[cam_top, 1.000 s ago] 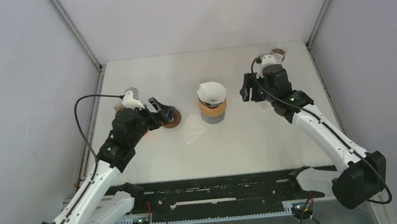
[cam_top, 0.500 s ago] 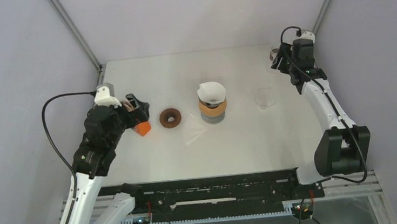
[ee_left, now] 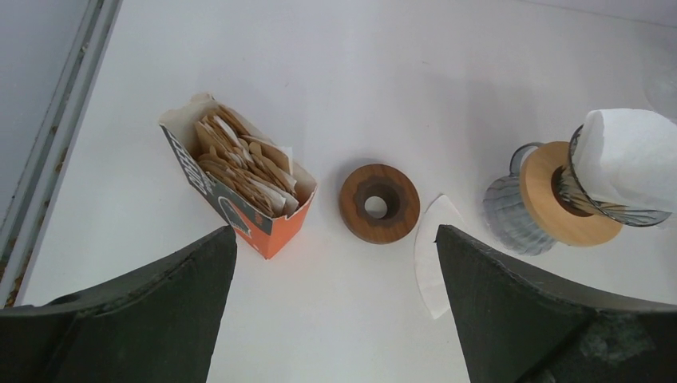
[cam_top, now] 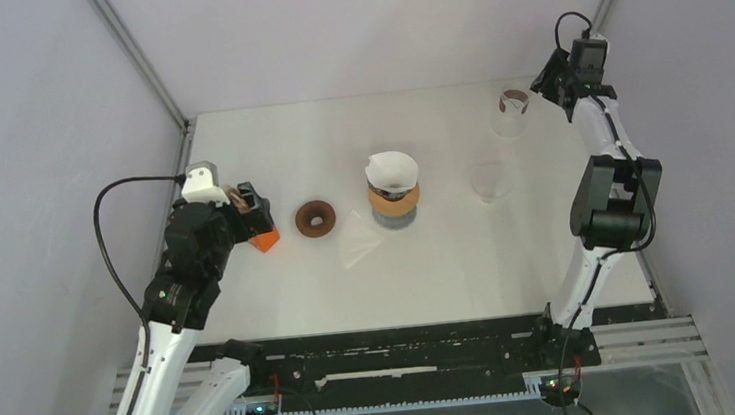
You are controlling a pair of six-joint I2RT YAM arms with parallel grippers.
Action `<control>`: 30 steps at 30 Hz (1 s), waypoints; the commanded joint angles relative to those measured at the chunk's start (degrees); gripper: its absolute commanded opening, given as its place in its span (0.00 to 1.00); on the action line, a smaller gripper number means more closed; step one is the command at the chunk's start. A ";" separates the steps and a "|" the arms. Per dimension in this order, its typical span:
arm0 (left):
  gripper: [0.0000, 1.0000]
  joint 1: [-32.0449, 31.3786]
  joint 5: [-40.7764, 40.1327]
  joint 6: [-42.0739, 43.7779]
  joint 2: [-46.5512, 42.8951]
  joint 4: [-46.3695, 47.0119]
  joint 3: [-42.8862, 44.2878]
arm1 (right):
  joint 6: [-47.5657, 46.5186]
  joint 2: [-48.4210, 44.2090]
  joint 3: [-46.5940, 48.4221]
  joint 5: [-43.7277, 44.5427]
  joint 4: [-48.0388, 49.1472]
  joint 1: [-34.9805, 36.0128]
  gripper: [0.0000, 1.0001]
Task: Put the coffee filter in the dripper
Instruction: Pick up the coffee server from the center of the board.
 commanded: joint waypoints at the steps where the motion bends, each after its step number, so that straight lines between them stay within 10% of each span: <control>1: 1.00 0.99 -1.24 1.93 -1.11 3.69 -1.28 | 1.44 5.97 11.82 -4.82 -2.58 -0.12 0.59; 30: 1.00 2.70 0.06 1.76 -0.45 4.06 -1.96 | -3.95 20.86 26.87 -4.34 -13.38 0.89 0.27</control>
